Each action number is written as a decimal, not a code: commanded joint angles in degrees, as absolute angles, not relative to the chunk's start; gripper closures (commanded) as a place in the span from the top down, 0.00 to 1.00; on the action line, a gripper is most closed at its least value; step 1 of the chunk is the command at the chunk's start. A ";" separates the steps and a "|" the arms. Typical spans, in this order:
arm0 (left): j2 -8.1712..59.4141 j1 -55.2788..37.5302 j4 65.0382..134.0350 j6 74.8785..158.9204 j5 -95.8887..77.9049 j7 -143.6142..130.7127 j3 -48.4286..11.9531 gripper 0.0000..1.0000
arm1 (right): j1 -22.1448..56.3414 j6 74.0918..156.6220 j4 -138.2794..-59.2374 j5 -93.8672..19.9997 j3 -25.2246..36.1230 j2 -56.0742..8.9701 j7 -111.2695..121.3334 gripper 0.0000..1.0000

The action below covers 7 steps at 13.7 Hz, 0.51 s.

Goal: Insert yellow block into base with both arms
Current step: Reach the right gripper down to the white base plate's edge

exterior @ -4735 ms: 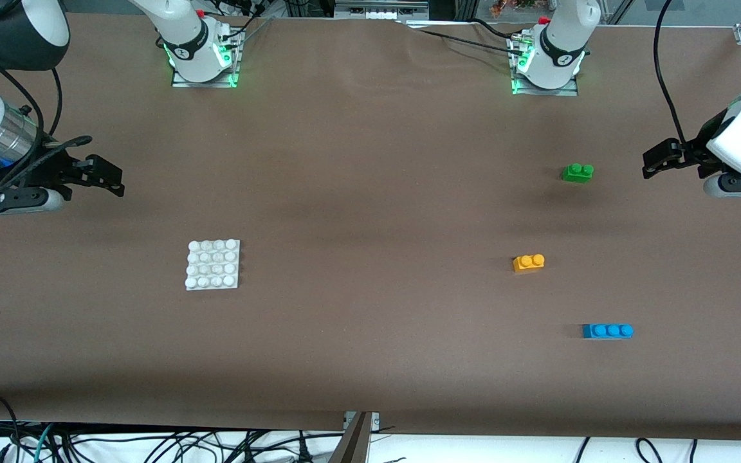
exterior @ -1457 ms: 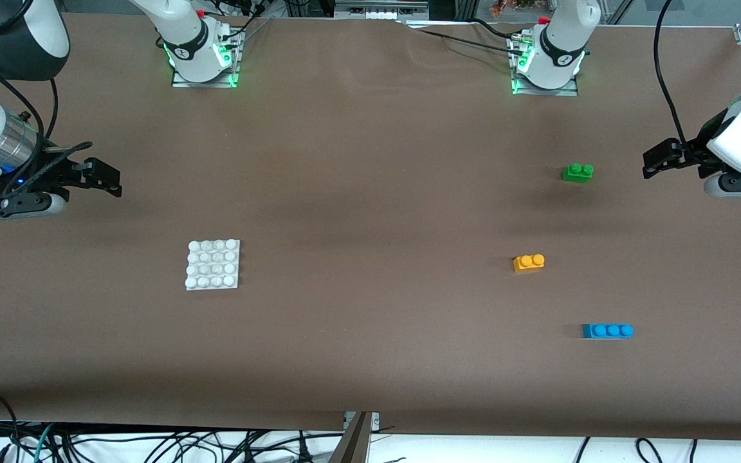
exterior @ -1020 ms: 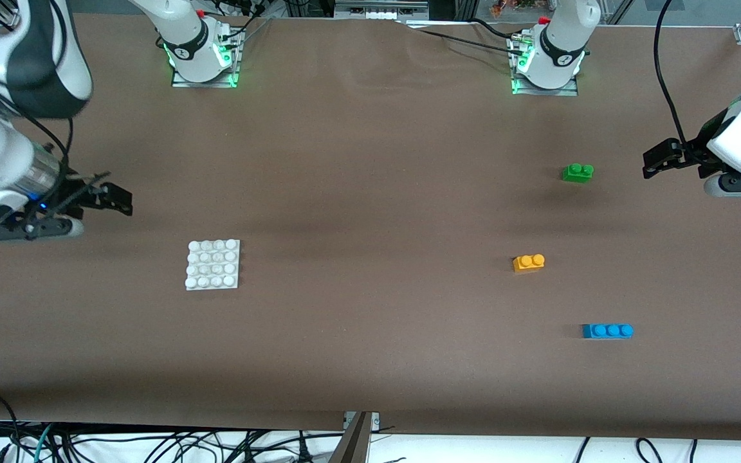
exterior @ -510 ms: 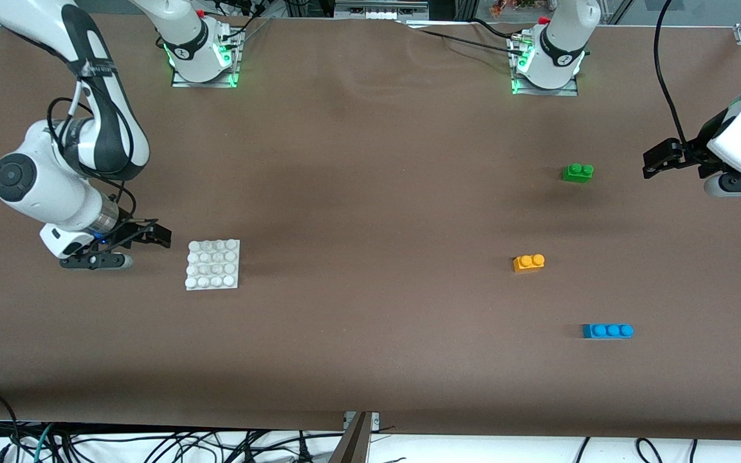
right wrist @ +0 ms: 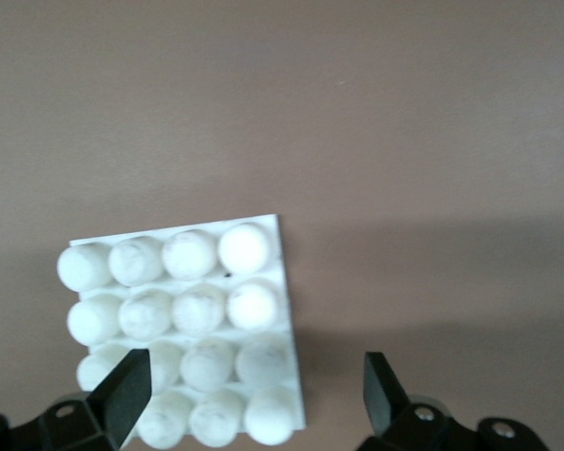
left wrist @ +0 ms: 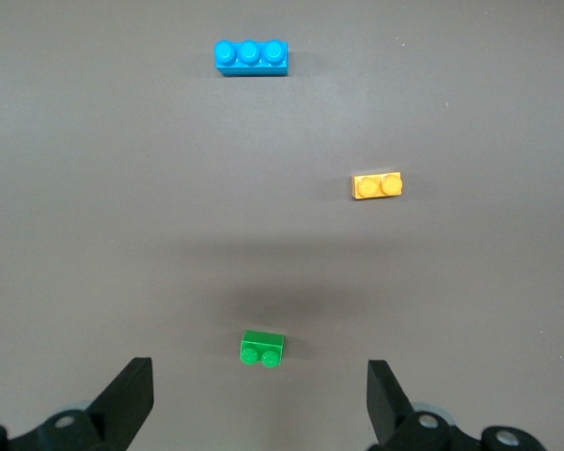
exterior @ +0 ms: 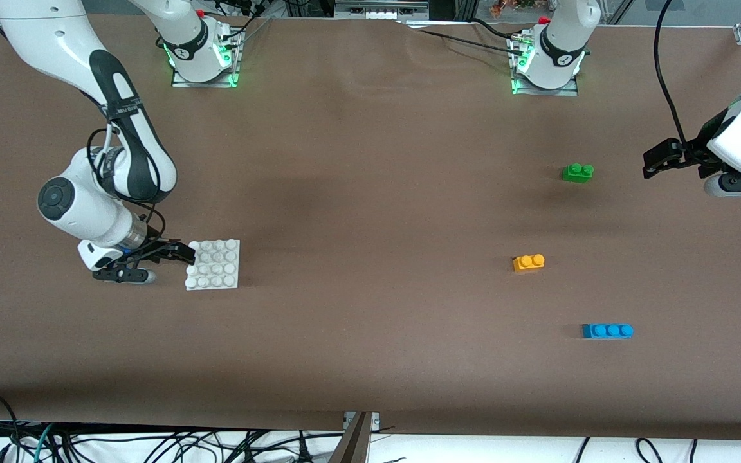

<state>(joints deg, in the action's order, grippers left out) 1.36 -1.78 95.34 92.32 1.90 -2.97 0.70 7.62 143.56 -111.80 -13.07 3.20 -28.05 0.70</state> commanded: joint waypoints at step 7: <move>2.20 -1.85 93.34 90.97 1.23 -2.72 0.79 1.00 | 9.23 148.27 -112.41 -14.33 3.08 -30.40 1.23 1.00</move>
